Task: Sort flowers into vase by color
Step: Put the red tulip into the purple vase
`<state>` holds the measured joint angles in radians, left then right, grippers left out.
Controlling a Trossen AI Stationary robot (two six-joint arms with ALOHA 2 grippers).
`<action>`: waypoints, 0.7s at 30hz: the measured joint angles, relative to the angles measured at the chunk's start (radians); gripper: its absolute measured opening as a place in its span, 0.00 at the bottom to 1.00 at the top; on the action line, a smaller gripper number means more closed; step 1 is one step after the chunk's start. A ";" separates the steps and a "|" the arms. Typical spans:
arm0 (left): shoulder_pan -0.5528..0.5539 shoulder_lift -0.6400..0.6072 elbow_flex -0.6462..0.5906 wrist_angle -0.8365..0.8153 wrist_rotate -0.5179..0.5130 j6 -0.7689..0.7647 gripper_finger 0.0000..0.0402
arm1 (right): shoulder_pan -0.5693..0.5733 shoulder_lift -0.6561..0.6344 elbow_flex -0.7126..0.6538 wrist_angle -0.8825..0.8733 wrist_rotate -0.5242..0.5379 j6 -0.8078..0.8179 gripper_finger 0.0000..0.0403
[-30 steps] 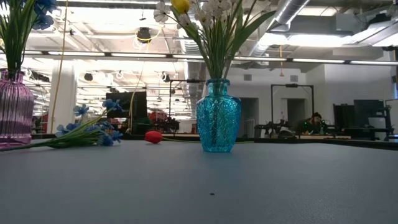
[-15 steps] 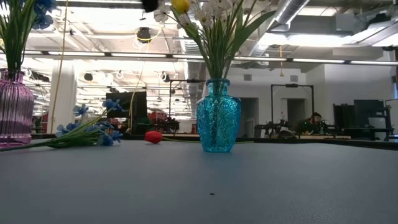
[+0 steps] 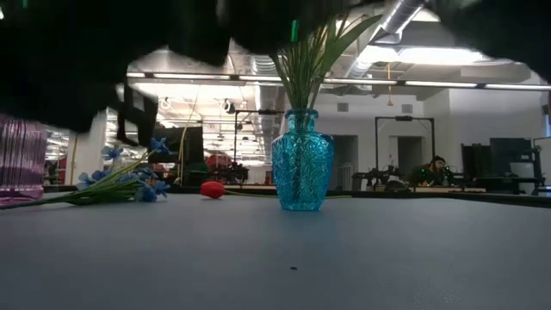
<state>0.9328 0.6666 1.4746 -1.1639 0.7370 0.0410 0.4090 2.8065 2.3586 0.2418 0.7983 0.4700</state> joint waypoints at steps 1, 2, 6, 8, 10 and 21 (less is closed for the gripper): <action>0.000 0.000 0.000 -0.002 0.001 0.000 0.33 | -0.008 0.013 -0.016 0.043 -0.001 0.006 0.46; 0.000 0.000 0.000 -0.005 0.001 0.000 0.33 | -0.016 0.026 -0.022 0.059 -0.001 0.019 0.45; 0.000 0.000 0.000 -0.015 0.011 0.000 0.33 | -0.046 0.051 -0.018 0.077 -0.011 0.071 0.42; -0.001 0.000 0.000 -0.030 0.017 -0.001 0.33 | -0.059 0.059 -0.015 0.078 -0.027 0.056 0.41; -0.001 0.000 0.000 -0.046 0.018 0.000 0.33 | -0.070 0.064 -0.018 0.055 -0.075 0.031 0.40; 0.000 0.000 0.000 -0.059 0.014 0.016 0.33 | -0.083 0.028 -0.002 0.030 -0.150 -0.032 0.40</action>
<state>0.9325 0.6666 1.4746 -1.2224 0.7513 0.0571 0.3255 2.8349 2.3569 0.2718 0.6482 0.4381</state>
